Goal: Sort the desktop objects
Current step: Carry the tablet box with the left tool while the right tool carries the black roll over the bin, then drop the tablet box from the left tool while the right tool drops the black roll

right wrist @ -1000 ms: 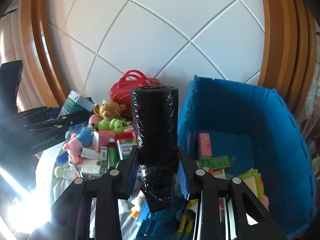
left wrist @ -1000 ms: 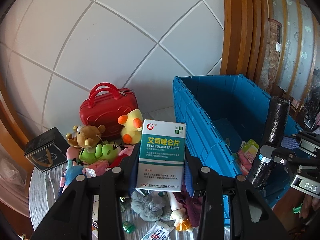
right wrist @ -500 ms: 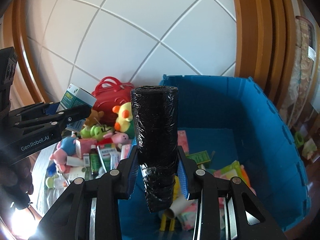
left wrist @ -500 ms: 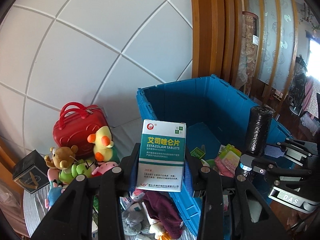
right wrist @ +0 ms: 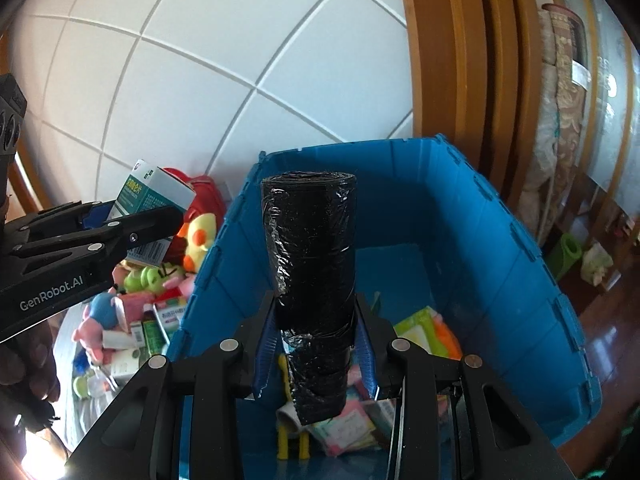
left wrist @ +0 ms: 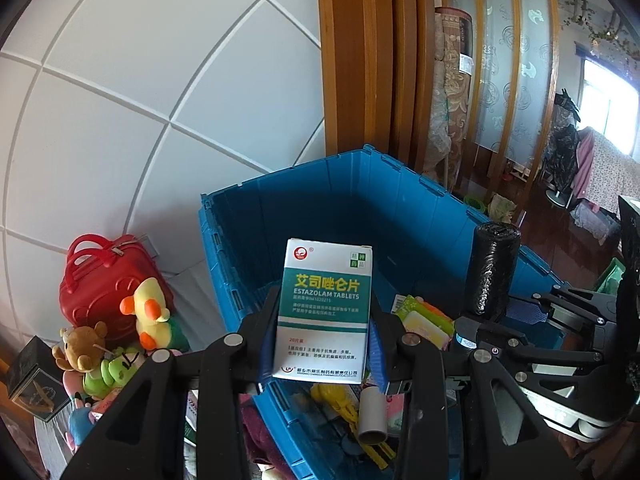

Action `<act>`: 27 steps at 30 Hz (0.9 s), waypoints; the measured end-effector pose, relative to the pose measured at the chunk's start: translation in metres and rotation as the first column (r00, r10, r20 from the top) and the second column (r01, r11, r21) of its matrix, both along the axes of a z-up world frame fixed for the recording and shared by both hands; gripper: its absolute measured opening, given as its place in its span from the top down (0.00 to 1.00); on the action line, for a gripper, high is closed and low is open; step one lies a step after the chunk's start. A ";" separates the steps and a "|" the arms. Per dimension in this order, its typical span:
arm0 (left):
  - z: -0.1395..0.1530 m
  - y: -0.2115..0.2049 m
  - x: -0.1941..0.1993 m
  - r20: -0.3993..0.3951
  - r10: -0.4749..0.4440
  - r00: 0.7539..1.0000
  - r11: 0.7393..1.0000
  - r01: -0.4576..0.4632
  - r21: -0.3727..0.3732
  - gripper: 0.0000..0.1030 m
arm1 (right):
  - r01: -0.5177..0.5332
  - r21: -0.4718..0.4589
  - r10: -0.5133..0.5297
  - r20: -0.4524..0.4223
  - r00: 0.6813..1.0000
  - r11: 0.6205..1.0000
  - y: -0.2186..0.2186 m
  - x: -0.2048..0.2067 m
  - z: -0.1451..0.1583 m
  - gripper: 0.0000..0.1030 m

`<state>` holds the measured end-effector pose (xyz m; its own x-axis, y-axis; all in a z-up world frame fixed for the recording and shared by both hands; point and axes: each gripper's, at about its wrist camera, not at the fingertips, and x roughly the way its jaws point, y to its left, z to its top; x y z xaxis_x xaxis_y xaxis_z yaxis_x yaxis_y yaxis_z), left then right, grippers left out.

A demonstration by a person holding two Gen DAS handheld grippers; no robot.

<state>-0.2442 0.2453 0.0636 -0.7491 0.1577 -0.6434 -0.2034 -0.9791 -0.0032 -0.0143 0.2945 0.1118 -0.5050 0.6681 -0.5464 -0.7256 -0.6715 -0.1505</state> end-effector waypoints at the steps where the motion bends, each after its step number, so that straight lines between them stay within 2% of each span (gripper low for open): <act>1: 0.000 0.005 -0.003 0.002 -0.011 1.000 1.000 0.011 0.001 0.64 | 0.012 -0.003 -0.012 0.002 1.000 1.000 0.003 0.003 0.000 0.66; 13: 0.003 0.047 -0.022 0.000 -0.075 0.997 0.997 0.075 -0.028 0.64 | 0.129 -0.018 -0.129 0.005 0.992 0.992 0.032 0.030 0.002 0.66; 16: 0.004 0.049 -0.024 -0.001 -0.075 0.997 0.997 0.075 -0.032 0.63 | 0.142 -0.020 -0.142 0.006 0.990 0.990 0.037 0.032 0.003 0.66; 17: 0.003 0.050 -0.026 0.010 -0.071 0.997 0.997 0.071 -0.040 0.60 | 0.149 -0.019 -0.149 0.006 0.989 0.989 0.038 0.033 0.004 0.65; 18: 0.002 0.050 -0.028 0.017 -0.062 0.998 0.997 0.063 -0.049 0.41 | 0.161 -0.012 -0.161 0.007 0.987 0.987 0.038 0.033 0.004 0.60; 19: 0.002 0.048 -0.027 0.010 -0.048 0.999 0.997 0.049 -0.052 0.28 | 0.182 0.000 -0.182 0.012 0.983 0.983 0.039 0.034 0.005 0.51; 20: 0.003 0.046 -0.025 -0.005 -0.033 0.999 0.998 0.033 -0.049 0.09 | 0.200 0.012 -0.200 0.012 0.980 0.980 0.040 0.034 0.006 0.16; 21: 0.004 0.042 -0.024 -0.017 -0.019 1.000 0.999 0.018 -0.045 0.06 | 0.208 0.021 -0.208 0.002 0.978 0.978 0.040 0.035 0.007 0.02; 24: 0.004 0.033 -0.024 -0.006 0.007 1.000 0.999 -0.007 -0.045 0.06 | 0.208 0.027 -0.207 -0.015 0.978 0.978 0.038 0.035 0.011 0.02; 25: 0.003 0.030 -0.023 -0.002 0.015 1.000 0.999 -0.015 -0.048 0.06 | 0.254 0.029 -0.254 -0.014 0.967 0.967 0.037 0.033 0.011 0.02; 26: 0.002 0.027 -0.023 0.002 0.022 1.000 0.999 -0.021 -0.048 0.06 | 0.368 0.034 -0.368 -0.009 0.930 0.929 0.036 0.031 0.011 0.02; 27: 0.002 0.024 -0.022 0.004 0.027 1.000 0.999 -0.027 -0.045 0.06 | 0.363 0.034 -0.363 -0.008 0.932 0.931 0.035 0.029 0.010 0.02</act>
